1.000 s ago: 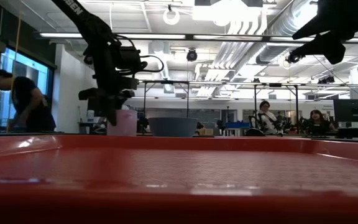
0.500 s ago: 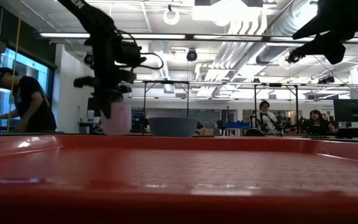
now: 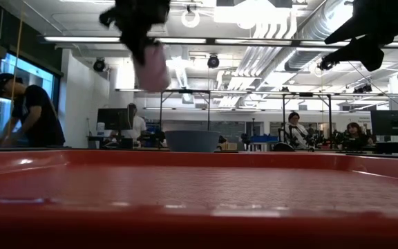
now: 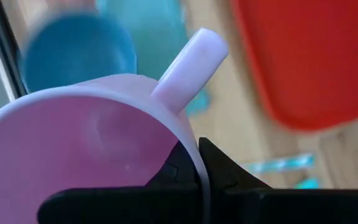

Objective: Set up tray
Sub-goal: Put the purple mug in the top right of the tray

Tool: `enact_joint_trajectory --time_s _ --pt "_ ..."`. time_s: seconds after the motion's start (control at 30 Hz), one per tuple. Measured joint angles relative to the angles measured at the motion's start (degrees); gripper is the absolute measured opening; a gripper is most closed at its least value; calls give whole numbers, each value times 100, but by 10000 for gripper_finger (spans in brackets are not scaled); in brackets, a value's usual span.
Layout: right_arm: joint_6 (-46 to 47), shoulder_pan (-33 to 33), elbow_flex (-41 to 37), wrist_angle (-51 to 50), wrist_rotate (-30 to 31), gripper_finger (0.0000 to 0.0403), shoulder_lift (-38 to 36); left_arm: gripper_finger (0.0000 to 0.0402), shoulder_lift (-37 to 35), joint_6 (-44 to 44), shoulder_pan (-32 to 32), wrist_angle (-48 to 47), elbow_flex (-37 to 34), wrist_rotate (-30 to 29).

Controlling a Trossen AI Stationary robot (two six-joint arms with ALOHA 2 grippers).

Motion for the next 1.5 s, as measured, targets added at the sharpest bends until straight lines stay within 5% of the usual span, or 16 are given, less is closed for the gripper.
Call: enact_joint_trajectory --time_s 0.33,0.63,1.13,1.5 --pt "0 -1 0 1 0 208 1 24 0 -1345 -1476 239 1171 564" --pt "-120 -1 0 1 -26 208 0 24 219 -2087 -2630 2069 1258 644" --pt "-151 -1 0 -3 -229 208 0 24 1560 -2754 -2766 3939 1255 1249" --pt "-151 0 0 -50 -317 208 0 24 2204 -2838 -2770 3842 1250 850"
